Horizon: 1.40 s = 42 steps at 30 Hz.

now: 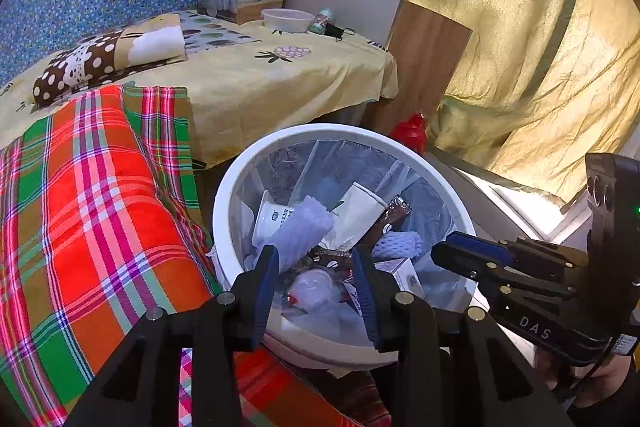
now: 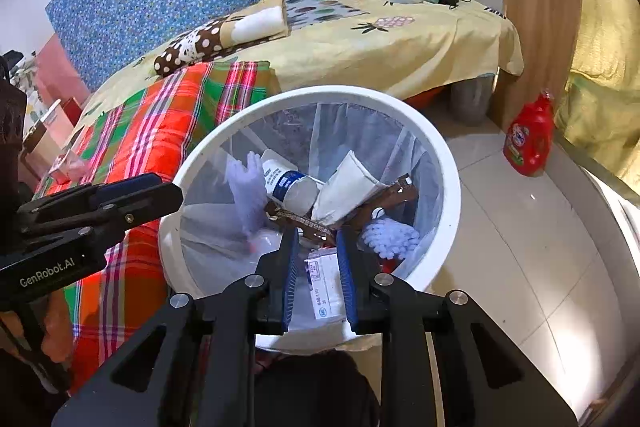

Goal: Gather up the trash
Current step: 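Open both tools over the bin to drop the snack stick and cup, then move both open tools back over the remaining trash on the cloth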

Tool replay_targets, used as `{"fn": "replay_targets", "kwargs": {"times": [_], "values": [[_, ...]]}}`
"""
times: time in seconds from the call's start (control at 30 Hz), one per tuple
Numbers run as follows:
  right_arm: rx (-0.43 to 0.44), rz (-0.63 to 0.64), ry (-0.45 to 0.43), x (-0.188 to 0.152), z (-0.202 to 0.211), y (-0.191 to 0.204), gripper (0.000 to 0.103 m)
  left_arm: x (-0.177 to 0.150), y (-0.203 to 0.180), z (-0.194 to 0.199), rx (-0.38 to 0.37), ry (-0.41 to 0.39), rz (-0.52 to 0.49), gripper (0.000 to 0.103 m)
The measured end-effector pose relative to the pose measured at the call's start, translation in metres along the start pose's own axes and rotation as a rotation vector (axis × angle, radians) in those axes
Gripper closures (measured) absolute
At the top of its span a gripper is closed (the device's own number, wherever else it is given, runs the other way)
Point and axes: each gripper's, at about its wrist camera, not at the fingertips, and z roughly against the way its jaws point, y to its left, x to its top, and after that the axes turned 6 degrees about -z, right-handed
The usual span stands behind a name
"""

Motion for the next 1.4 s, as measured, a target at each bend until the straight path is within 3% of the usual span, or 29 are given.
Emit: {"fn": "replay_targets", "kwargs": {"times": [0.27, 0.43, 1.4], "values": [[0.031, 0.009, -0.035, -0.002, 0.011, 0.013, 0.080, -0.006, 0.006, 0.024, 0.057, -0.028, 0.017, 0.065], [0.063, 0.032, -0.053, -0.004, 0.018, 0.027, 0.073, -0.015, 0.011, 0.044, 0.099, -0.046, 0.029, 0.065], [0.220, 0.212, -0.045, -0.027, 0.028, 0.119, 0.072, -0.074, 0.064, 0.139, 0.281, -0.121, 0.151, 0.065]]}}
